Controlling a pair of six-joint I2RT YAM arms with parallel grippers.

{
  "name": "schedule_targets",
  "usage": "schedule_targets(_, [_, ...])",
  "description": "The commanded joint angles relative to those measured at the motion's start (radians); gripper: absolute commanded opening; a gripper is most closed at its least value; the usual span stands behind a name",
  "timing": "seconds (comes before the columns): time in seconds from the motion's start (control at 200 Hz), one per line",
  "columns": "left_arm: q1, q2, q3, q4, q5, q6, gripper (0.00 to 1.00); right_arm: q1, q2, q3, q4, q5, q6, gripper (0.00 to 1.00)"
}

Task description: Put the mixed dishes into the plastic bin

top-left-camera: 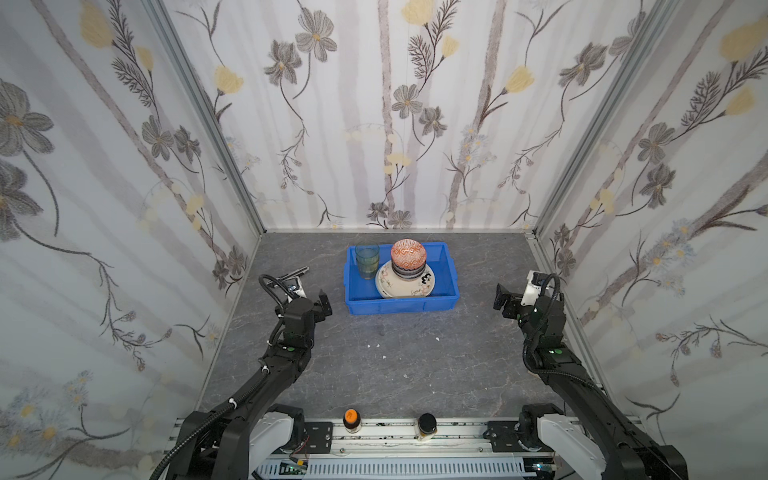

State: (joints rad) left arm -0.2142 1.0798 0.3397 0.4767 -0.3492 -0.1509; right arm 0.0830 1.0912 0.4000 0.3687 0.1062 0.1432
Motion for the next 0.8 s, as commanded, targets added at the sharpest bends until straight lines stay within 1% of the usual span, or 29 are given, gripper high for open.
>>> schedule_targets(0.0, [0.003, 0.047, -0.014, 0.266, 0.018, 0.126, 1.0, -0.011, 0.031, -0.027, 0.161, -0.022, -0.084, 1.0])
schedule_targets(0.095, [0.005, 0.121, -0.027, 0.368, -0.017, 0.149, 1.0, -0.013, 0.064, -0.078, 0.3, -0.049, -0.157, 1.0])
schedule_targets(0.17, [0.014, 0.173, -0.061, 0.487, 0.001, 0.177, 1.0, -0.019, 0.088, -0.099, 0.364, -0.025, -0.153, 1.0])
schedule_targets(0.255, [0.022, 0.26, -0.091, 0.602, -0.004, 0.184, 1.0, -0.037, 0.116, -0.104, 0.4, -0.052, -0.157, 1.0])
schedule_targets(0.355, [0.026, 0.327, -0.097, 0.672, 0.019, 0.2, 1.0, -0.059, 0.145, -0.111, 0.448, -0.089, -0.162, 1.0])
schedule_targets(0.43, [0.037, 0.345, -0.105, 0.727, 0.052, 0.194, 1.0, -0.082, 0.168, -0.128, 0.506, -0.097, -0.158, 1.0])
schedule_targets(0.545, [0.064, 0.401, -0.11, 0.795, 0.085, 0.19, 1.0, -0.111, 0.205, -0.175, 0.653, -0.102, -0.094, 1.0])
schedule_targets(0.62, [0.079, 0.43, -0.105, 0.816, 0.093, 0.176, 1.0, -0.114, 0.235, -0.181, 0.715, -0.122, -0.086, 1.0])
schedule_targets(0.695, [0.111, 0.438, -0.114, 0.825, 0.157, 0.155, 1.0, -0.115, 0.243, -0.15, 0.657, -0.118, -0.09, 1.0])
schedule_targets(0.794, [0.154, 0.485, -0.104, 0.842, 0.262, 0.137, 1.0, -0.115, 0.274, -0.123, 0.65, -0.133, -0.086, 1.0])
